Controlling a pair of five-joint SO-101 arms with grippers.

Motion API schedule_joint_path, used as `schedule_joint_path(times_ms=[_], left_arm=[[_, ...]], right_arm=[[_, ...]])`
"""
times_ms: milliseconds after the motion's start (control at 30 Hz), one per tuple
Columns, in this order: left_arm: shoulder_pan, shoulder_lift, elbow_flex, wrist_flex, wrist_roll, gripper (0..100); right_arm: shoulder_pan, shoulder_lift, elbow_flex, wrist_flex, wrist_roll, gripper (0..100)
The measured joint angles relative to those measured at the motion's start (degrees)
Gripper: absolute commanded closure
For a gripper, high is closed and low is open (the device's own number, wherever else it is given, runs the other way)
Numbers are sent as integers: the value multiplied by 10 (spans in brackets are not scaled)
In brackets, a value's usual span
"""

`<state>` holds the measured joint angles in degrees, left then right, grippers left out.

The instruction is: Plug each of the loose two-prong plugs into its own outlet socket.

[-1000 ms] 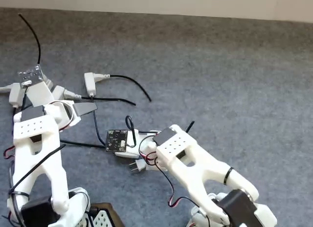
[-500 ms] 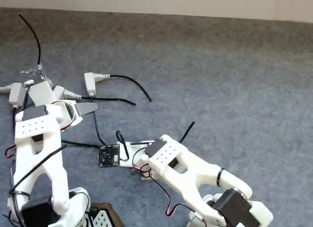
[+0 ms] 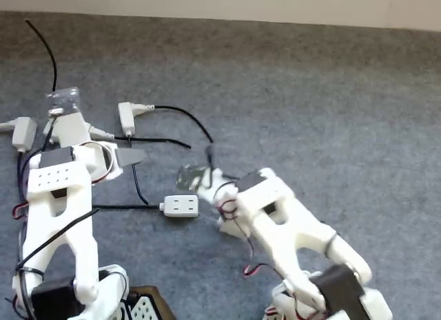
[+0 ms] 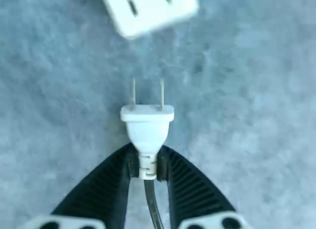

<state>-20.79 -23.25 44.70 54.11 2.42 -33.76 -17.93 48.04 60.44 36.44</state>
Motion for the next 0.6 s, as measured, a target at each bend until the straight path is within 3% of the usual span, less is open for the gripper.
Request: schedule_joint_path(times_ms=[133, 300, 433, 600], left_arm=[[33, 0, -46, 78, -71, 524], [65, -28, -142, 188, -148, 478], [80, -120, -142, 208, -202, 451], [117, -281, -38, 185, -224, 434]], right_arm=[[3, -128, -14, 53, -79, 991], [-17, -309, 75, 2, -179, 991], [-48, -434, 160, -36, -208, 991], [-80, -490, 164, -62, -212, 991]])
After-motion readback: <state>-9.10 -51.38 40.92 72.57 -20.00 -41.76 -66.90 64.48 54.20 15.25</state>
